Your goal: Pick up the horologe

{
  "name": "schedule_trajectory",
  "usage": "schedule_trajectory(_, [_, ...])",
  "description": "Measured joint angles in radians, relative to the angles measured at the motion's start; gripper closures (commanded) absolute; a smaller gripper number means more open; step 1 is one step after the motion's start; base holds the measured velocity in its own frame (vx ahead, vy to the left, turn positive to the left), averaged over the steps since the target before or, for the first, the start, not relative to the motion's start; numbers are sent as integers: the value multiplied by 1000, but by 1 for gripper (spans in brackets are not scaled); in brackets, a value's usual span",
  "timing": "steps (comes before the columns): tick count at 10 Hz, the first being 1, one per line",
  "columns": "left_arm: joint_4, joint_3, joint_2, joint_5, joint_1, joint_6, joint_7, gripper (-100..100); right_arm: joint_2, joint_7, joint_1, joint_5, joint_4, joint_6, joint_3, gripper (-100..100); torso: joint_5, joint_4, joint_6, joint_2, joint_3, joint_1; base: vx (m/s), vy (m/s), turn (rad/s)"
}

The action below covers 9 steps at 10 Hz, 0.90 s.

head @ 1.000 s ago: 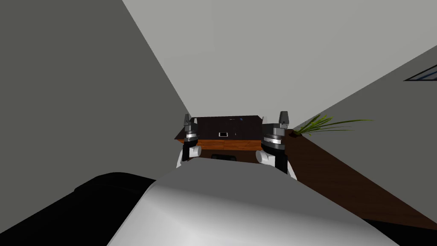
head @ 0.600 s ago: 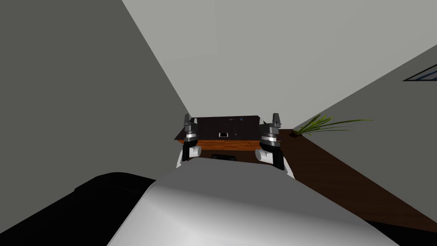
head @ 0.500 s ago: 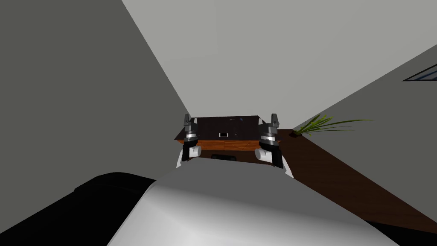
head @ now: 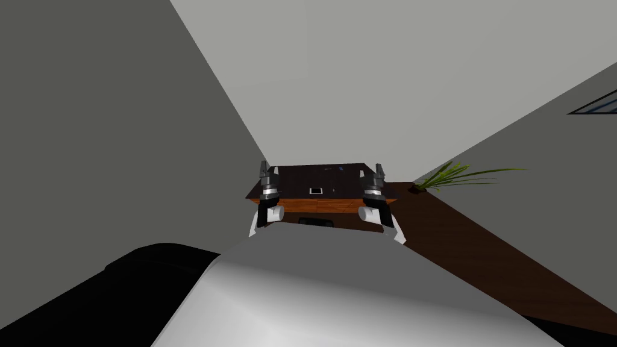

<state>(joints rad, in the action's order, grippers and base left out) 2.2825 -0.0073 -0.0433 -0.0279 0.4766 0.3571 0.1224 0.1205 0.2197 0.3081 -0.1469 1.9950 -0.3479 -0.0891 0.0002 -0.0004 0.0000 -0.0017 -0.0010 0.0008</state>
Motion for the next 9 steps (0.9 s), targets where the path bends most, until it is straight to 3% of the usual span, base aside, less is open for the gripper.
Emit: schedule_trajectory(9, [0,0,0,0,0,0,0,0,1,136,-123,-96,-222,114,-27,-100,0,0,0,0,0,0,16,14,-7])
